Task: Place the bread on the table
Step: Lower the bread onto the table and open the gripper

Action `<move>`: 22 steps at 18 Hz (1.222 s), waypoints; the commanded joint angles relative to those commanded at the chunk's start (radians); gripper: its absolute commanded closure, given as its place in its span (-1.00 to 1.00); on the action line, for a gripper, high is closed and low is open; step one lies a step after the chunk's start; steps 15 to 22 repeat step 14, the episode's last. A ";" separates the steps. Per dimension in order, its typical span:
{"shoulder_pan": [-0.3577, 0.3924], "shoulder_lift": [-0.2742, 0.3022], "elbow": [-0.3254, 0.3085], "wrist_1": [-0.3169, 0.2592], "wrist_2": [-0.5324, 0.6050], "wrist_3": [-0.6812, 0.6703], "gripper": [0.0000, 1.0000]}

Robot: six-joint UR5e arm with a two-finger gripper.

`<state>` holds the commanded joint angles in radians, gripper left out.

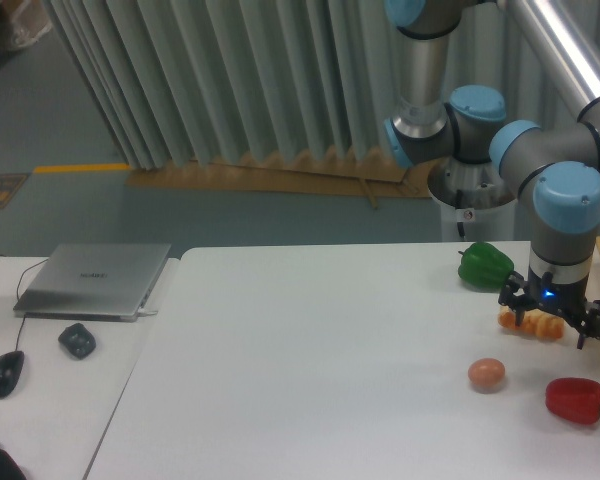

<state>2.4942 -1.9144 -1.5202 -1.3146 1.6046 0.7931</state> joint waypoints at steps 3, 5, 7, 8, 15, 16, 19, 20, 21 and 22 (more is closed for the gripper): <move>-0.003 0.000 0.003 0.011 0.000 0.000 -1.00; -0.006 -0.002 0.003 0.017 0.012 0.002 -1.00; -0.006 0.000 0.002 0.017 0.017 0.000 -1.00; -0.006 0.000 0.000 0.024 0.017 0.002 -1.00; -0.008 0.002 -0.014 0.049 0.015 0.000 -1.00; -0.008 0.002 -0.014 0.049 0.015 0.000 -1.00; -0.008 0.002 -0.014 0.049 0.015 0.000 -1.00; -0.008 0.002 -0.014 0.049 0.015 0.000 -1.00; -0.008 0.002 -0.014 0.049 0.015 0.000 -1.00; -0.008 0.002 -0.014 0.049 0.015 0.000 -1.00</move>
